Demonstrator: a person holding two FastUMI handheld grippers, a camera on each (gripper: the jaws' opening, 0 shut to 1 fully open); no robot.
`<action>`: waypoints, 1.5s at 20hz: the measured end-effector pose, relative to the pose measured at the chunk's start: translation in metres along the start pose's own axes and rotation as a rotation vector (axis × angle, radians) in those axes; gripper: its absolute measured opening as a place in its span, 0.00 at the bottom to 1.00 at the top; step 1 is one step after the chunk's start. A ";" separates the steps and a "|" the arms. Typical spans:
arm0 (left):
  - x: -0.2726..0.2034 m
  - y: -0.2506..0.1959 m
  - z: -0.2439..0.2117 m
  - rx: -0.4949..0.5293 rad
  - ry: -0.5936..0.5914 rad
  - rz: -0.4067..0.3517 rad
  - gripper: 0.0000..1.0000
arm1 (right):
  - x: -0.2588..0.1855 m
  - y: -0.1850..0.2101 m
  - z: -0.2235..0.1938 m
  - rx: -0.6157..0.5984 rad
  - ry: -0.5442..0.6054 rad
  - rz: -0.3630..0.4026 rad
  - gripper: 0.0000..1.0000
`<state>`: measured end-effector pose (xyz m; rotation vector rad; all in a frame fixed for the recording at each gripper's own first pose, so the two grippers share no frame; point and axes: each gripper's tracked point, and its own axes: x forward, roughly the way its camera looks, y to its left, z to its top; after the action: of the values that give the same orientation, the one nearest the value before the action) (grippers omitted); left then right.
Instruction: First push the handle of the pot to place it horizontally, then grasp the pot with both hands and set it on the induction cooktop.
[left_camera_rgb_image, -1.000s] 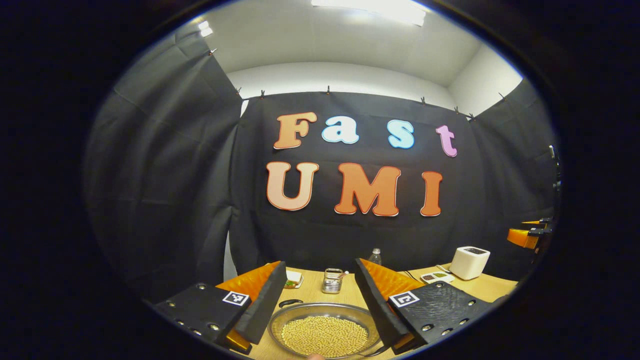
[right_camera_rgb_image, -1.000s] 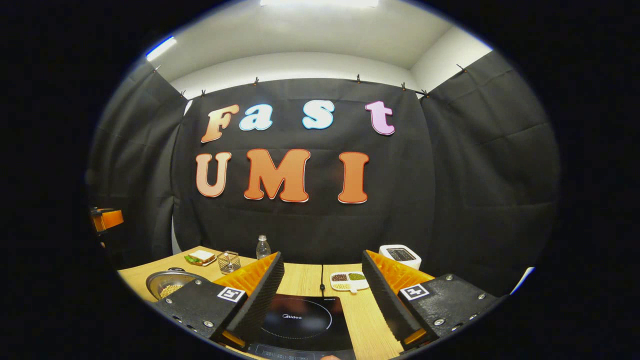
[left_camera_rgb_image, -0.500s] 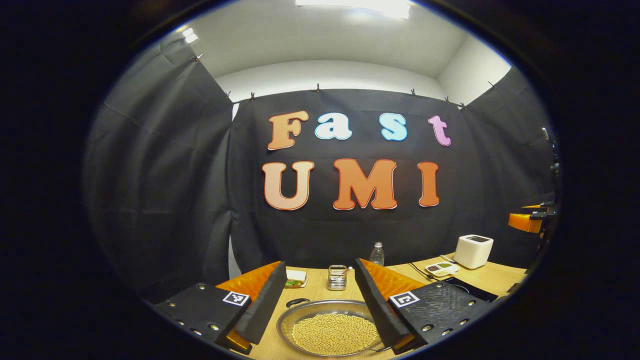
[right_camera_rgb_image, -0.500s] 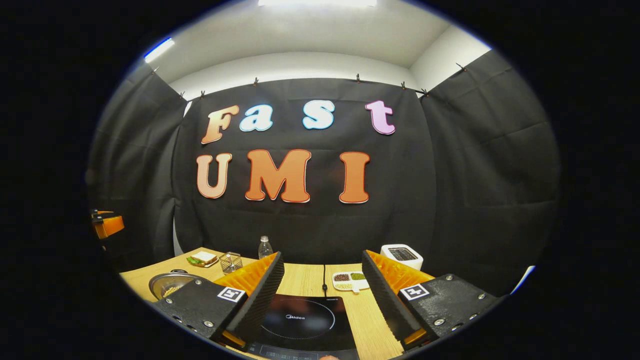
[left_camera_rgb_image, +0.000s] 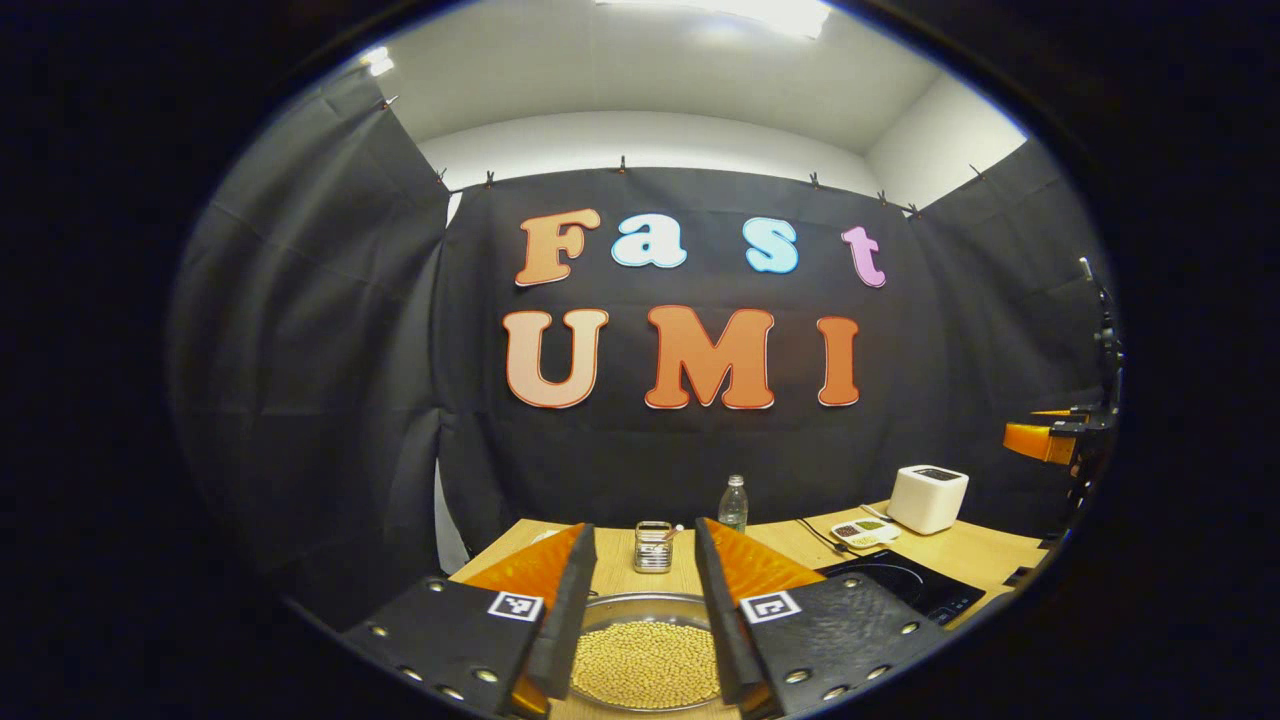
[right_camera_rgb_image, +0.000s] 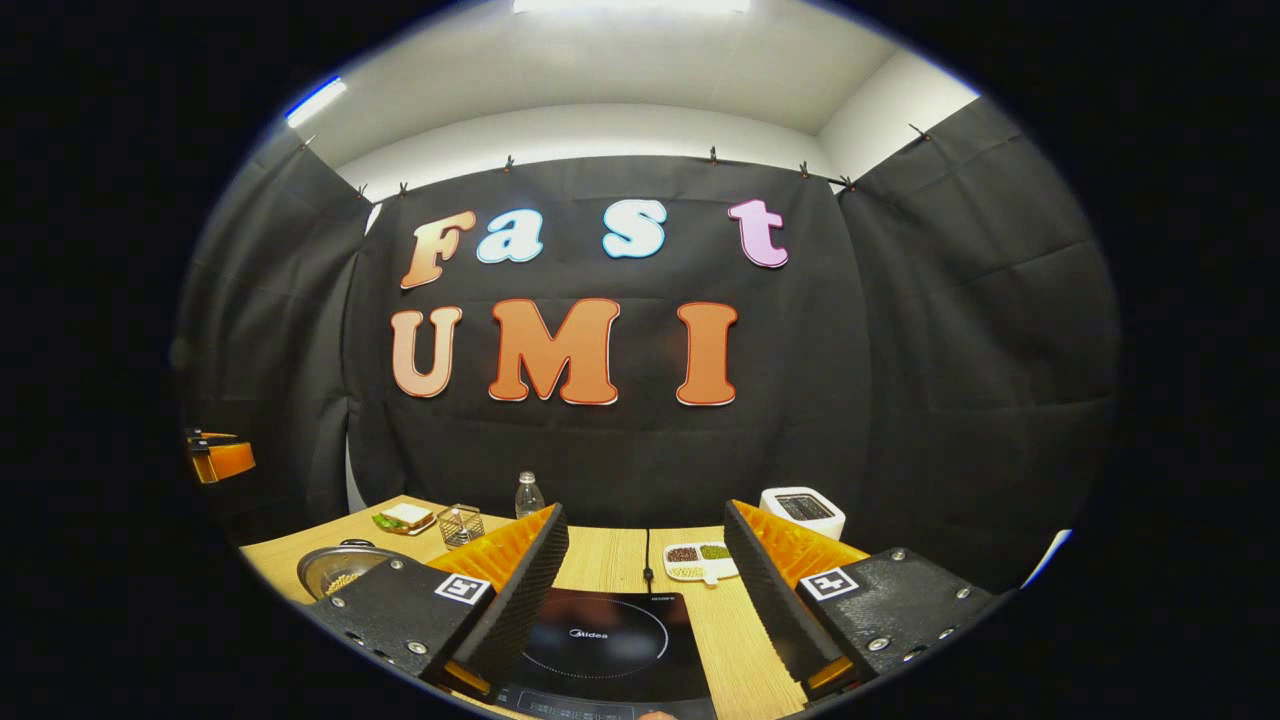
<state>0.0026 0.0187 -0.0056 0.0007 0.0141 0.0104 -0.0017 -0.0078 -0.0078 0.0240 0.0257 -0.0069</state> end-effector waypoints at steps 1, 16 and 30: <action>0.001 0.000 -0.004 0.005 0.005 0.000 0.49 | 0.001 -0.001 -0.001 0.000 0.003 -0.001 0.97; -0.010 -0.032 -0.091 -0.031 0.228 -0.162 0.02 | 0.003 -0.005 -0.006 -0.006 0.008 -0.011 0.97; -0.061 -0.059 -0.210 -0.058 0.546 -0.258 0.02 | 0.001 0.003 -0.009 -0.021 0.015 -0.003 0.97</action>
<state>-0.0605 -0.0404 -0.2144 -0.0625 0.5594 -0.2471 -0.0014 -0.0051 -0.0171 0.0035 0.0404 -0.0093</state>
